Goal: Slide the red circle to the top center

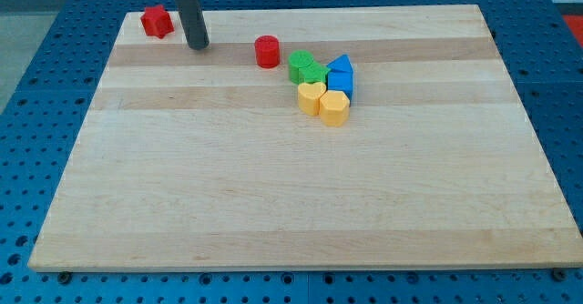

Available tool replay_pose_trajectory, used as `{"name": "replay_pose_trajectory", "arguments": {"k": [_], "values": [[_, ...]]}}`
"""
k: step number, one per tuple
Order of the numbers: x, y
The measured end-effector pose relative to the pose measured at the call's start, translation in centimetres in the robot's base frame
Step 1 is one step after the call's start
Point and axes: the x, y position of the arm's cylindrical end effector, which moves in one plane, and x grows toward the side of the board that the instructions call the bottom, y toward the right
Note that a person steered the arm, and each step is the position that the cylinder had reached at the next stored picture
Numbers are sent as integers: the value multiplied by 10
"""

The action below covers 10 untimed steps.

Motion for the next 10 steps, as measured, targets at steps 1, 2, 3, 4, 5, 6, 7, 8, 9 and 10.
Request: {"name": "replay_pose_trajectory", "arguments": {"k": [1,2,3,4,5,6,7,8,9,10], "values": [[37,4],[65,34],[64,85],[50,117],[28,122],[17,120],[12,122],[-5,123],[-18,122],[-26,108]]}}
